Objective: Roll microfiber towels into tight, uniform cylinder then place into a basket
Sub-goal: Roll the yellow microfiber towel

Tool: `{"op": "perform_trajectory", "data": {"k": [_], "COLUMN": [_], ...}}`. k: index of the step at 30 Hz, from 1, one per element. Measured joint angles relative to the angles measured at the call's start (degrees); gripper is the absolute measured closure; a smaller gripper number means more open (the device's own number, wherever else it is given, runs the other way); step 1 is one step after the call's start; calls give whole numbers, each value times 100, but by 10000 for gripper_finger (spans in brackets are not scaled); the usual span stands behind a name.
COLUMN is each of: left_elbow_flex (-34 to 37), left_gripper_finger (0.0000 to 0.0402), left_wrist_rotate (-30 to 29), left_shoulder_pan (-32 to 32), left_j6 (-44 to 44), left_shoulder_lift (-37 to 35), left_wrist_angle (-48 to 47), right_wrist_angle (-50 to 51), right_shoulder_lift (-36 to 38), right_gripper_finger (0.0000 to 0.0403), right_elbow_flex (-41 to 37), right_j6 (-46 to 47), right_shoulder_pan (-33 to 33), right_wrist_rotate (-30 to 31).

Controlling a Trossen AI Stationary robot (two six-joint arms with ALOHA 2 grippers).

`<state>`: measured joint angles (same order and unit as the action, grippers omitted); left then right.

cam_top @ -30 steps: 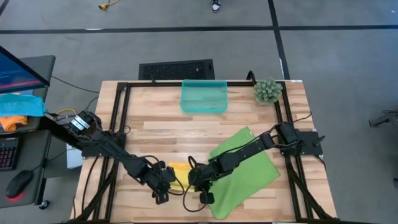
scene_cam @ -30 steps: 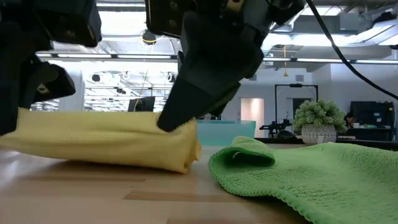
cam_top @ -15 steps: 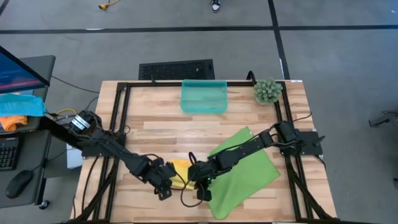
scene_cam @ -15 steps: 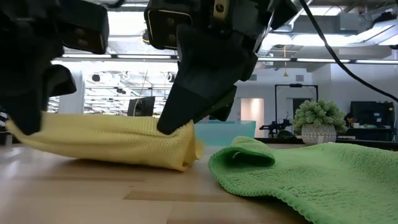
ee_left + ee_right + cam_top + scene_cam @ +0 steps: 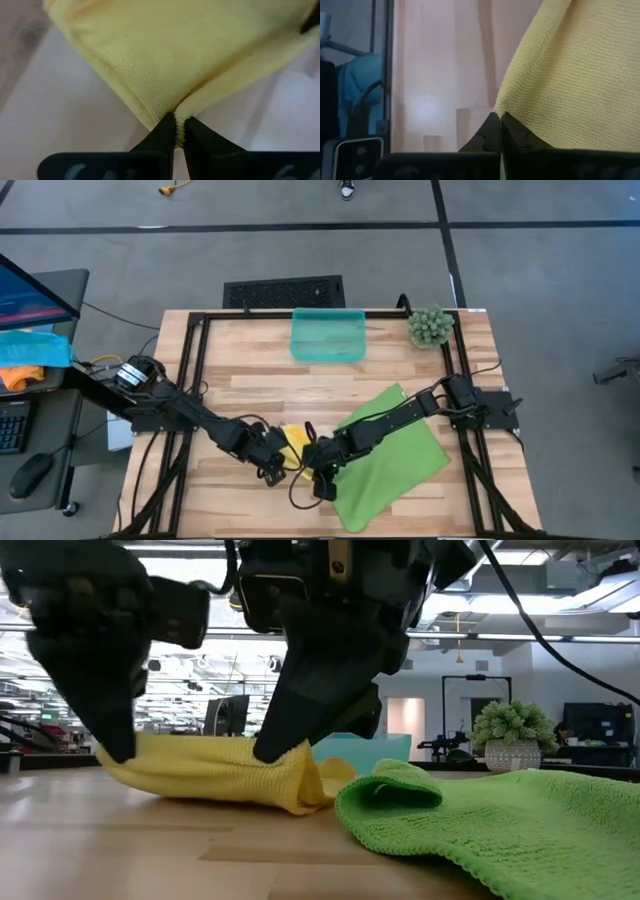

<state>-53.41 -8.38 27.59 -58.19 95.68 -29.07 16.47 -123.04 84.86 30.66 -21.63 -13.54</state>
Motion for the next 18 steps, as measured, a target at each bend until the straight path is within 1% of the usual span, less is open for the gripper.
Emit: {"op": "perform_trajectory", "data": {"k": [9, 11, 13, 18], "left_elbow_flex": [188, 195, 201, 221], "left_gripper_finger": [385, 385, 385, 385], "left_wrist_rotate": [143, 168, 138, -82], "left_shoulder_pan": [-510, -573, -613, -647], "left_j6": [-11, -115, -189, -276], "left_shoulder_lift": [-4, -4, -4, 4], "left_wrist_angle": [106, 117, 103, -47], "right_wrist_angle": [-17, -10, 13, 44], "right_shoulder_lift": [-5, -6, -6, -7], "right_gripper_finger": [395, 382, 360, 310], "right_elbow_flex": [-2, -2, -2, -13], "right_j6": [-42, -52, -66, -108], "right_shoulder_pan": [0, 0, -1, -78], "right_wrist_rotate": [165, 329, 433, 373]}}
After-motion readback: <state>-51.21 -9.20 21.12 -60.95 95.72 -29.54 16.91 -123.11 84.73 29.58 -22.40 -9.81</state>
